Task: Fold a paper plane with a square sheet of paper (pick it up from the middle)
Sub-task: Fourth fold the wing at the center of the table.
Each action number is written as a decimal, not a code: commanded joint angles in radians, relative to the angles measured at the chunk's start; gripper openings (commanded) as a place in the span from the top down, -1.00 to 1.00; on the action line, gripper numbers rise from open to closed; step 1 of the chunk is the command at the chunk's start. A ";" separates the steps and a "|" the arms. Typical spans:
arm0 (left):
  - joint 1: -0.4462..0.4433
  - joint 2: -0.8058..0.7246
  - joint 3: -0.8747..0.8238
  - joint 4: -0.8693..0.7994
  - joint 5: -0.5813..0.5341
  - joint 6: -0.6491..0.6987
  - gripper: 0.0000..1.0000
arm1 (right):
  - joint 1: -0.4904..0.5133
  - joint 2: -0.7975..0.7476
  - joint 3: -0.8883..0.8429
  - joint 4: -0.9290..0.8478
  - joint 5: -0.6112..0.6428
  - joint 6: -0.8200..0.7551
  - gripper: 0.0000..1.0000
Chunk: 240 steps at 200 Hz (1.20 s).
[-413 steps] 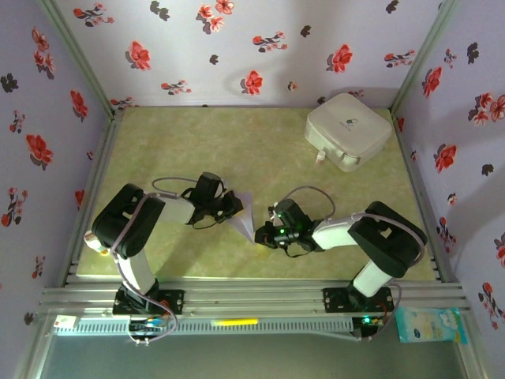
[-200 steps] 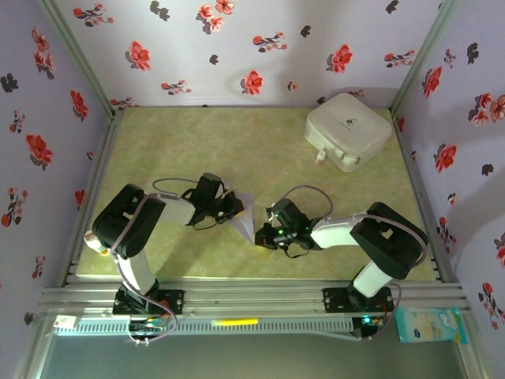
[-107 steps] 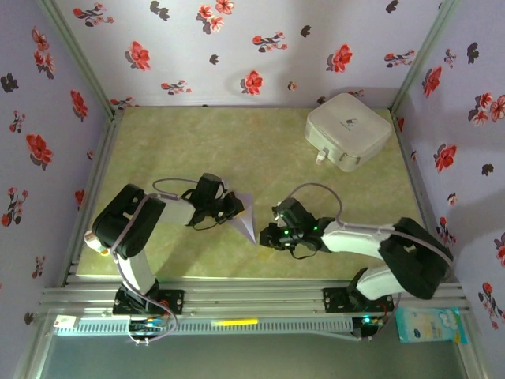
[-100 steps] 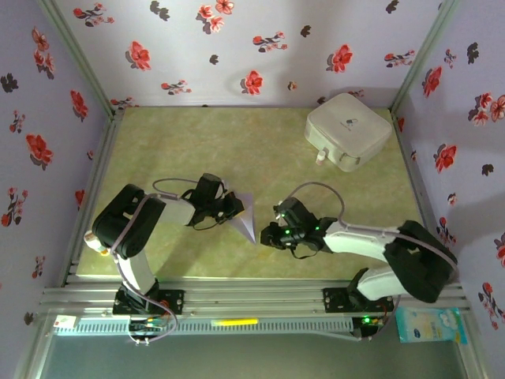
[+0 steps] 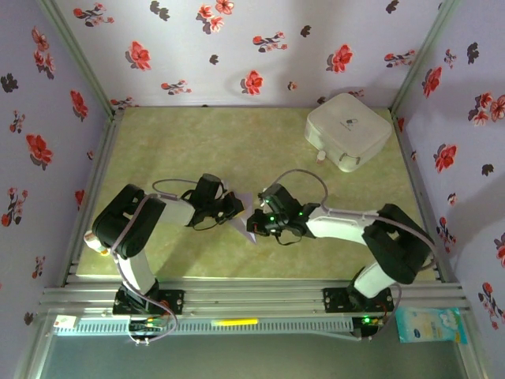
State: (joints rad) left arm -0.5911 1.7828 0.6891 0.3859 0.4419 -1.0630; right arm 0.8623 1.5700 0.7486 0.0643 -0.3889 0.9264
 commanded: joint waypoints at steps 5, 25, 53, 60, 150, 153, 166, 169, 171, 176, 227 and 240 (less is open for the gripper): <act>-0.004 0.040 -0.017 -0.069 -0.042 0.006 1.00 | 0.006 0.062 0.049 0.031 -0.008 0.010 0.96; -0.004 0.039 -0.015 -0.070 -0.038 0.007 1.00 | 0.005 0.098 0.056 0.035 -0.012 0.015 0.95; -0.004 0.039 -0.020 -0.068 -0.037 0.006 1.00 | 0.003 0.122 0.028 0.041 -0.004 0.027 0.94; -0.004 0.038 -0.022 -0.068 -0.037 0.008 1.00 | 0.004 0.122 0.017 0.050 -0.005 0.029 0.94; -0.003 0.031 -0.017 -0.074 -0.037 0.007 1.00 | 0.004 0.111 -0.121 0.145 -0.002 0.077 0.94; -0.003 0.030 -0.016 -0.074 -0.037 0.008 1.00 | 0.004 0.110 -0.124 0.147 -0.004 0.079 0.94; -0.003 0.025 -0.009 -0.080 -0.036 0.008 1.00 | 0.004 0.110 -0.137 0.164 -0.012 0.087 0.94; -0.003 0.022 -0.007 -0.080 -0.035 0.008 1.00 | 0.003 0.110 -0.141 0.167 -0.013 0.089 0.94; -0.003 0.019 -0.006 -0.082 -0.034 0.008 1.00 | 0.004 0.111 -0.142 0.168 -0.013 0.090 0.94; -0.003 0.013 -0.003 -0.083 -0.033 0.009 1.00 | 0.004 0.111 -0.150 0.172 -0.013 0.093 0.94; -0.005 -0.114 0.042 -0.150 -0.028 0.028 0.87 | -0.004 0.102 -0.175 0.167 -0.008 0.078 0.95; -0.012 -0.139 0.043 -0.164 -0.030 0.030 0.82 | -0.009 0.103 -0.172 0.158 -0.012 0.066 0.96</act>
State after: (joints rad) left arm -0.5911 1.7134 0.6998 0.2874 0.4294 -1.0611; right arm 0.8619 1.6699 0.6044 0.3031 -0.4007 1.0039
